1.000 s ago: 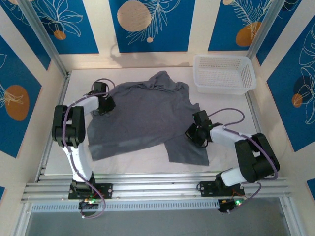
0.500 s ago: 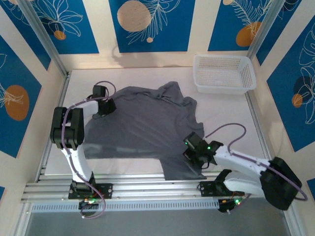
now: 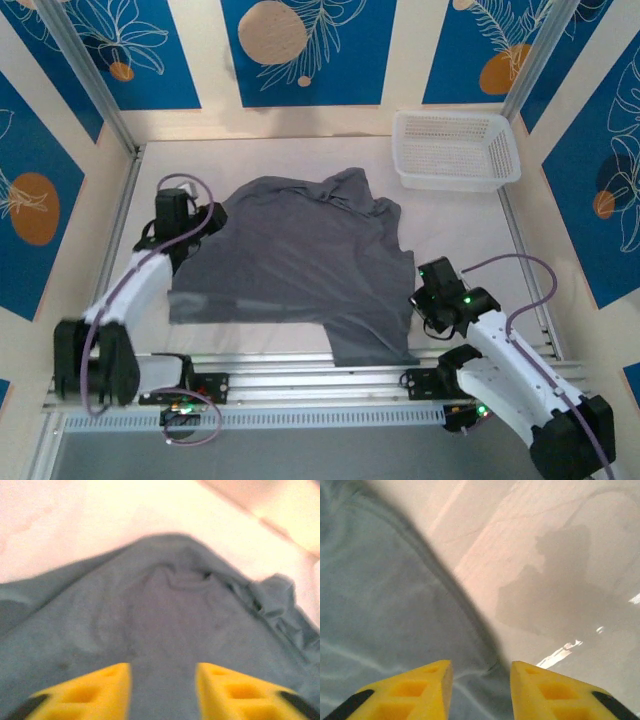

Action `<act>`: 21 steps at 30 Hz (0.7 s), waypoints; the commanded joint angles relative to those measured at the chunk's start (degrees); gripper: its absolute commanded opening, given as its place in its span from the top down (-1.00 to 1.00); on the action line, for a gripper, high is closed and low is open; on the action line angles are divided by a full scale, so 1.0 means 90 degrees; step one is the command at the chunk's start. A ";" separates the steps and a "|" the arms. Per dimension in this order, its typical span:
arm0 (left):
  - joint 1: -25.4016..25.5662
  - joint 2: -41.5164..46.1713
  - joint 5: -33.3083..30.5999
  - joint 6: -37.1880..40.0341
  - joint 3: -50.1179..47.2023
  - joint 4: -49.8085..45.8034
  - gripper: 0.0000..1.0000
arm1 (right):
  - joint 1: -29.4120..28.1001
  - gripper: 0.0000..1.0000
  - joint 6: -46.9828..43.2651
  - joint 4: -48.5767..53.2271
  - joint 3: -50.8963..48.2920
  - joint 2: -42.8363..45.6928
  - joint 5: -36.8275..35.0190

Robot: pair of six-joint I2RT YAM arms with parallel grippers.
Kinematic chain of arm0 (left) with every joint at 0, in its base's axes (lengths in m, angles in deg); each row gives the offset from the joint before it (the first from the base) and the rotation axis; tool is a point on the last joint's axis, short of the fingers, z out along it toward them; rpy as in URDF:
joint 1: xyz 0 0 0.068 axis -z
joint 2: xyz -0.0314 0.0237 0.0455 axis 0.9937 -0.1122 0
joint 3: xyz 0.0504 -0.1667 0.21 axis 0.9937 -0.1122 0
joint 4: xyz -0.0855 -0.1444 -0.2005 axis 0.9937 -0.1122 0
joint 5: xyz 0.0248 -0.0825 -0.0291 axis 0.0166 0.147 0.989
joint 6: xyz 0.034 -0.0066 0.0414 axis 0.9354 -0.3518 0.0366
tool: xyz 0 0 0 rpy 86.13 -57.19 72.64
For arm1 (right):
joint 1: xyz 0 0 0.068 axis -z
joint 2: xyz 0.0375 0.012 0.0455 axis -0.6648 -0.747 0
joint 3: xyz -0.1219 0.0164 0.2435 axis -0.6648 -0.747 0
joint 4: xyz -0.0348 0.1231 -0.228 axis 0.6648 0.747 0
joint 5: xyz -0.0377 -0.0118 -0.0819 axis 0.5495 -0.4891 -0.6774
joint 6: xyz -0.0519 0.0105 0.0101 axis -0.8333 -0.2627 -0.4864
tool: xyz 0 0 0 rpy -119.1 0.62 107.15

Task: Fold the inside-out t-shirt
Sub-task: Fold the T-shirt at the center of the table.

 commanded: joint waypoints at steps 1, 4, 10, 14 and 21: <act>0.0048 0.0825 -0.0757 -0.0052 -0.0592 -0.0916 -0.19 | 0.0399 0.20 -0.0943 -0.0443 -0.0174 -0.0321 0.0747; 0.0039 0.1570 -0.1110 -0.0060 -0.0888 -0.1353 -0.41 | 0.0382 0.19 -0.1009 -0.1020 -0.0234 -0.0827 0.1088; 0.0038 0.2056 -0.1459 -0.0409 -0.0794 -0.2530 -0.41 | 0.0120 0.20 -0.0784 -0.1297 -0.0317 -0.1364 0.1270; 0.0038 0.2126 -0.1655 -0.0927 -0.0724 -0.3184 -0.37 | -0.0030 0.29 -0.0722 -0.1237 -0.0394 -0.1355 0.1047; 0.0042 0.2235 -0.1678 -0.1421 -0.0809 -0.4099 -0.36 | -0.0072 0.56 -0.0842 -0.1341 -0.0250 -0.1648 0.0889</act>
